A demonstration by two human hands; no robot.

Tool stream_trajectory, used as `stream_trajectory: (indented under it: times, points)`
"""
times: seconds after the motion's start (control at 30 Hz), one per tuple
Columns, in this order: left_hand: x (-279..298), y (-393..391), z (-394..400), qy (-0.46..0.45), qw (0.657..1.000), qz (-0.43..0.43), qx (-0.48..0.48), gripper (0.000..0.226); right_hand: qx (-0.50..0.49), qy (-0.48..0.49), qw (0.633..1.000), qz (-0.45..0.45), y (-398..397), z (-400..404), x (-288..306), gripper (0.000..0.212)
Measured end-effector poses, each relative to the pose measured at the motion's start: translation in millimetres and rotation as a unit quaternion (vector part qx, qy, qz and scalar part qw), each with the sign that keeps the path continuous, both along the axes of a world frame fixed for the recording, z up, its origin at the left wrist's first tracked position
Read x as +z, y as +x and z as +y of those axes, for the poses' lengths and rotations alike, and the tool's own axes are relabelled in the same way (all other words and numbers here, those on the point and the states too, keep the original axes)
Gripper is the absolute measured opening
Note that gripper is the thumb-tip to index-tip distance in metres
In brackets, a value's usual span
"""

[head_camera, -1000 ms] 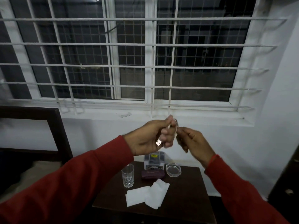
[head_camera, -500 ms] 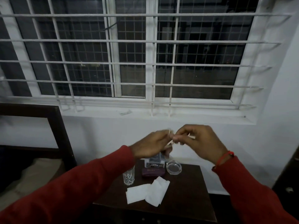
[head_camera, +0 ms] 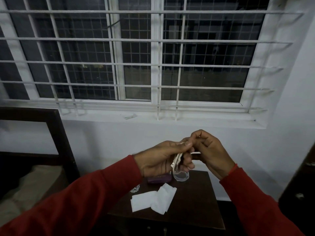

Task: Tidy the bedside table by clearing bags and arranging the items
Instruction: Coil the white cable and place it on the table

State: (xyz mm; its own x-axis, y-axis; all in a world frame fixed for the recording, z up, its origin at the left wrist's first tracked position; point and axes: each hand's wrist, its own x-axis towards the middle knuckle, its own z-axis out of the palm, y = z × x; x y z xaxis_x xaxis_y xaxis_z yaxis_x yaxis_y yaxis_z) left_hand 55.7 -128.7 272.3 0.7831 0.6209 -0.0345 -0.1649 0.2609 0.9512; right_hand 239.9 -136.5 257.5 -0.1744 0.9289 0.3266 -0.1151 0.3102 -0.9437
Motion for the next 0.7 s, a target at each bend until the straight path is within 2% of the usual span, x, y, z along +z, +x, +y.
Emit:
stream_trajectory:
  times: [0.17,0.3,0.4,0.47,0.6,0.7]
  points:
    - [0,3,2,0.127,0.985,0.046,0.11,0.016,-0.016,0.039,0.999,0.018,-9,2,-3,0.02]
    - [-9,11,4,0.157,0.962,0.05,0.22,0.019,-0.06,0.05,0.997,0.02,-17,7,-6,0.012]
    - [-17,17,9,0.218,0.909,0.099,0.341,0.032,-0.111,0.047,0.992,0.023,-23,14,-12,0.01]
    - [-23,22,10,0.258,0.874,0.113,0.395,0.032,-0.127,0.044,0.99,0.04,-27,17,-16,0.007]
    - [-39,29,4,0.333,0.824,0.117,0.444,0.02,-0.154,0.049,0.984,0.07,-33,17,-16,0.006]
    - [-49,25,0,0.378,0.793,0.111,0.464,0.033,-0.206,0.07,0.975,0.051,-32,15,-18,0.009]
